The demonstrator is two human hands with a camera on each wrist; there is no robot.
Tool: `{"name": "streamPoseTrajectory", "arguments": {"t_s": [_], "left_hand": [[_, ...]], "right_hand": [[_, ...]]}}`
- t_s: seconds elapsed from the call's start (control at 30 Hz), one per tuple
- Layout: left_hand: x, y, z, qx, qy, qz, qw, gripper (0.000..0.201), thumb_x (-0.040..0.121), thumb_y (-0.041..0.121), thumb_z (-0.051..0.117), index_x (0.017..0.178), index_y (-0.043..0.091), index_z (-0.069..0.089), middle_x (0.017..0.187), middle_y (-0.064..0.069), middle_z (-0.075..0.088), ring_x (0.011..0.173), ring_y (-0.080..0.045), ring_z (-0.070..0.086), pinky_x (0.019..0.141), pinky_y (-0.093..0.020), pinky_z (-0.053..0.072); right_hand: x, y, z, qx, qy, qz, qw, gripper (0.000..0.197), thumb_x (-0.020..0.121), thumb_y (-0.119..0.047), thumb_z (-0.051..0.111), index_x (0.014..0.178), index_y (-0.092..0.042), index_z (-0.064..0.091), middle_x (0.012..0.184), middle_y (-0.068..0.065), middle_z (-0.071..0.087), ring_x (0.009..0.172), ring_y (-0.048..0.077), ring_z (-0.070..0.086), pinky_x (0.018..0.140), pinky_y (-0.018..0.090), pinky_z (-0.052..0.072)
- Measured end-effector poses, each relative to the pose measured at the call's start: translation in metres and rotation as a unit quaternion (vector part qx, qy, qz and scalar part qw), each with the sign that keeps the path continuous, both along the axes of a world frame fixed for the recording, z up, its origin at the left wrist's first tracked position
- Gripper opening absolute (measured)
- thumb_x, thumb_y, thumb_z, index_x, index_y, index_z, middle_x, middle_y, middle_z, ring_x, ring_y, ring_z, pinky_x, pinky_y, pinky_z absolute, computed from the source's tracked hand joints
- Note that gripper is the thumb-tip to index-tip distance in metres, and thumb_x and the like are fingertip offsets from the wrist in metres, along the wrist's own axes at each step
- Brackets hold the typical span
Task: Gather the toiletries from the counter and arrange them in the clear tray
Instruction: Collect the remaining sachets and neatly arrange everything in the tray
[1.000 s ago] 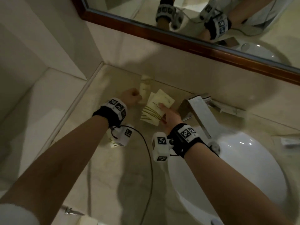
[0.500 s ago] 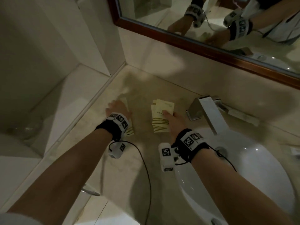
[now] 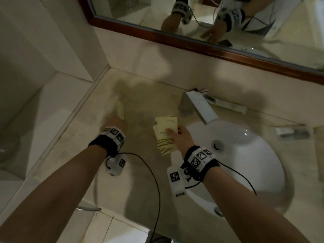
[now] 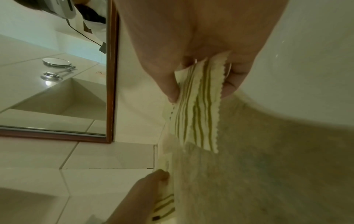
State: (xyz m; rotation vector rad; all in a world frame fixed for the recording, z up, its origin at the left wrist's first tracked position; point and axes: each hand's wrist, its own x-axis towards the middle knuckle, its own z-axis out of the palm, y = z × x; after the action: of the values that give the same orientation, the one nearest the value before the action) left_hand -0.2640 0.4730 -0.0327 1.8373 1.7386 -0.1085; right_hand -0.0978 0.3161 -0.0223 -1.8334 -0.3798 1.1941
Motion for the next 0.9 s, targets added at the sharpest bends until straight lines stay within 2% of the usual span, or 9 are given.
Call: {"name": "streamPoseTrajectory", "arguments": {"t_s": [0.13, 0.17, 0.23, 0.33, 0.5, 0.67, 0.77, 0.83, 0.9], "left_hand": [[0.022, -0.051, 0.022, -0.059, 0.009, -0.072, 0.996, 0.035, 0.099, 0.024, 0.038, 0.088, -0.002, 0.057, 0.089, -0.017, 0.052, 0.069, -0.023, 0.048, 0.059, -0.028, 0.037], [0.03, -0.063, 0.027, -0.069, 0.016, -0.097, 0.993, 0.033, 0.099, 0.025, 0.036, 0.094, 0.001, 0.057, 0.098, -0.021, 0.055, 0.077, -0.024, 0.05, 0.066, -0.03, 0.038], [0.043, -0.09, 0.037, -0.078, 0.011, -0.128, 0.989, 0.04, 0.1, 0.028, 0.034, 0.124, 0.001, 0.051, 0.126, -0.021, 0.054, 0.104, -0.029, 0.054, 0.086, -0.035, 0.041], [0.073, -0.136, 0.043, -0.105, -0.005, -0.158, 0.982, 0.046, 0.101, 0.029, 0.031, 0.135, 0.0, 0.041, 0.139, -0.018, 0.046, 0.124, -0.032, 0.047, 0.1, -0.034, 0.038], [0.135, -0.226, 0.046, -0.11, -0.033, -0.165, 0.98, 0.042, 0.099, 0.02, 0.035, 0.132, -0.004, 0.04, 0.136, -0.022, 0.047, 0.123, -0.035, 0.047, 0.099, -0.035, 0.039], [0.21, -0.321, 0.046, -0.109, -0.071, -0.24, 0.962, 0.04, 0.096, 0.023, 0.036, 0.129, 0.002, 0.044, 0.126, -0.015, 0.056, 0.11, -0.033, 0.056, 0.096, -0.036, 0.046], [0.26, -0.387, 0.053, -0.093, -0.108, -0.298, 0.944, 0.043, 0.096, 0.024, 0.036, 0.134, 0.005, 0.035, 0.123, -0.014, 0.055, 0.107, -0.032, 0.057, 0.091, -0.035, 0.047], [0.295, -0.432, 0.06, -0.061, -0.112, -0.359, 0.925, 0.032, 0.098, 0.02, 0.036, 0.122, 0.0, 0.042, 0.114, -0.02, 0.058, 0.097, -0.031, 0.057, 0.077, -0.032, 0.043], [0.329, -0.471, 0.062, -0.023, -0.1, -0.431, 0.896, 0.026, 0.097, 0.018, 0.036, 0.114, 0.0, 0.044, 0.11, -0.022, 0.059, 0.092, -0.032, 0.057, 0.073, -0.032, 0.041]], "right_hand": [[0.002, -0.028, -0.001, 0.004, 0.041, -0.032, 0.999, 0.053, 0.087, -0.025, 0.062, 0.131, -0.007, 0.037, 0.121, 0.012, 0.053, 0.111, 0.031, 0.056, 0.095, 0.044, 0.049], [0.002, -0.033, -0.001, 0.003, 0.048, -0.032, 0.998, 0.054, 0.088, -0.026, 0.061, 0.132, -0.006, 0.037, 0.122, 0.011, 0.053, 0.112, 0.031, 0.056, 0.095, 0.044, 0.049], [0.005, -0.047, 0.001, 0.01, 0.052, -0.023, 0.998, 0.05, 0.089, -0.027, 0.059, 0.13, -0.002, 0.044, 0.124, 0.011, 0.056, 0.109, 0.03, 0.058, 0.094, 0.043, 0.049], [0.014, -0.076, 0.008, 0.019, 0.063, -0.037, 0.997, 0.039, 0.092, -0.025, 0.054, 0.122, -0.001, 0.05, 0.112, 0.009, 0.059, 0.105, 0.03, 0.058, 0.093, 0.043, 0.049], [0.046, -0.156, 0.024, 0.042, 0.004, -0.02, 0.999, 0.041, 0.096, -0.026, 0.045, 0.132, -0.007, 0.04, 0.132, 0.013, 0.051, 0.115, 0.03, 0.052, 0.1, 0.046, 0.045], [0.112, -0.273, 0.04, 0.107, -0.064, -0.027, 0.992, 0.032, 0.098, -0.014, 0.039, 0.128, -0.004, 0.046, 0.125, 0.016, 0.056, 0.115, 0.03, 0.053, 0.098, 0.039, 0.043], [0.16, -0.344, 0.039, 0.077, -0.067, -0.104, 0.989, 0.036, 0.096, -0.023, 0.045, 0.13, -0.01, 0.046, 0.125, 0.009, 0.056, 0.115, 0.027, 0.053, 0.1, 0.041, 0.044], [0.192, -0.39, 0.037, 0.072, -0.063, -0.187, 0.978, 0.041, 0.094, -0.028, 0.049, 0.132, -0.013, 0.045, 0.124, 0.002, 0.055, 0.115, 0.023, 0.053, 0.101, 0.04, 0.042], [0.223, -0.434, 0.038, 0.066, -0.069, -0.274, 0.957, 0.044, 0.092, -0.031, 0.052, 0.133, -0.015, 0.045, 0.128, 0.002, 0.055, 0.116, 0.022, 0.053, 0.104, 0.042, 0.042]]}}
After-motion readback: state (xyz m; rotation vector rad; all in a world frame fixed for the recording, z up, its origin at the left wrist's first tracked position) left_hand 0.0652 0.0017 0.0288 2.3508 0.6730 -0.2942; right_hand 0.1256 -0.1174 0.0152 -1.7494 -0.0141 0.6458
